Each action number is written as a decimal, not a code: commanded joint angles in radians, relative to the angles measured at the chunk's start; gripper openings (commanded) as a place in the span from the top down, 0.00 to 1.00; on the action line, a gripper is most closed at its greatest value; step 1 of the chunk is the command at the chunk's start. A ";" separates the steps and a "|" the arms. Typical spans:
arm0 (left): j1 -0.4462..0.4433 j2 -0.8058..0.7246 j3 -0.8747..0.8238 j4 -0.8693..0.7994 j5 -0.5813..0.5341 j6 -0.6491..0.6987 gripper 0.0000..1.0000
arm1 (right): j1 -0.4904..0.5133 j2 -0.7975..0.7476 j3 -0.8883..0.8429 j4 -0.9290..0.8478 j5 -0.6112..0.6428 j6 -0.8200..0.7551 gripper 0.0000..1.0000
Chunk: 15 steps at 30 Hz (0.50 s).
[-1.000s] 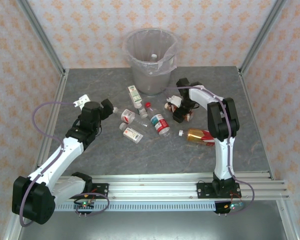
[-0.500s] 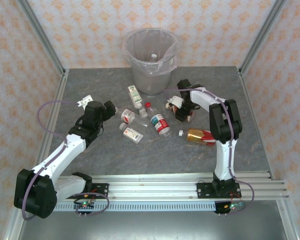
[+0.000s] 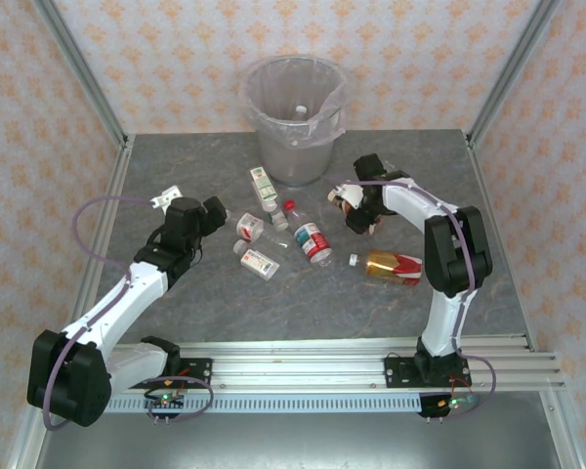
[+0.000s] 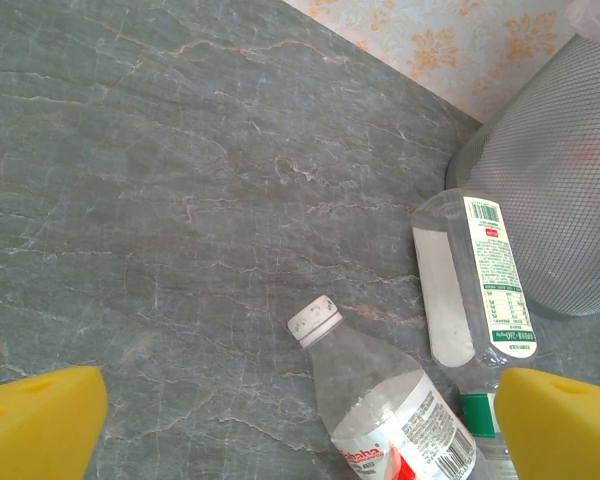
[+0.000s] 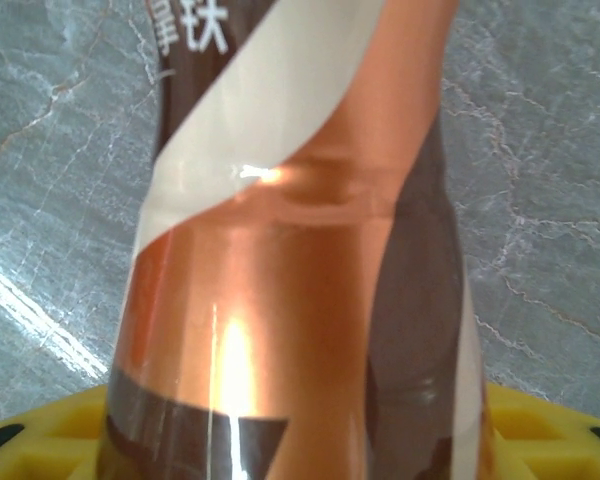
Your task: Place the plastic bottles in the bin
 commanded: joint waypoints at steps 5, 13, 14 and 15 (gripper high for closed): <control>0.012 0.005 0.036 -0.026 -0.026 -0.016 0.00 | -0.005 -0.122 -0.105 0.128 -0.013 0.074 0.59; 0.012 -0.048 0.019 -0.067 -0.125 -0.060 0.00 | -0.005 -0.232 -0.185 0.210 -0.038 0.123 0.60; 0.014 -0.051 0.018 -0.075 -0.138 -0.063 0.00 | -0.004 -0.250 -0.198 0.229 -0.045 0.134 0.60; 0.013 -0.053 0.018 -0.083 -0.150 -0.065 0.00 | -0.005 -0.267 -0.207 0.245 -0.052 0.143 0.60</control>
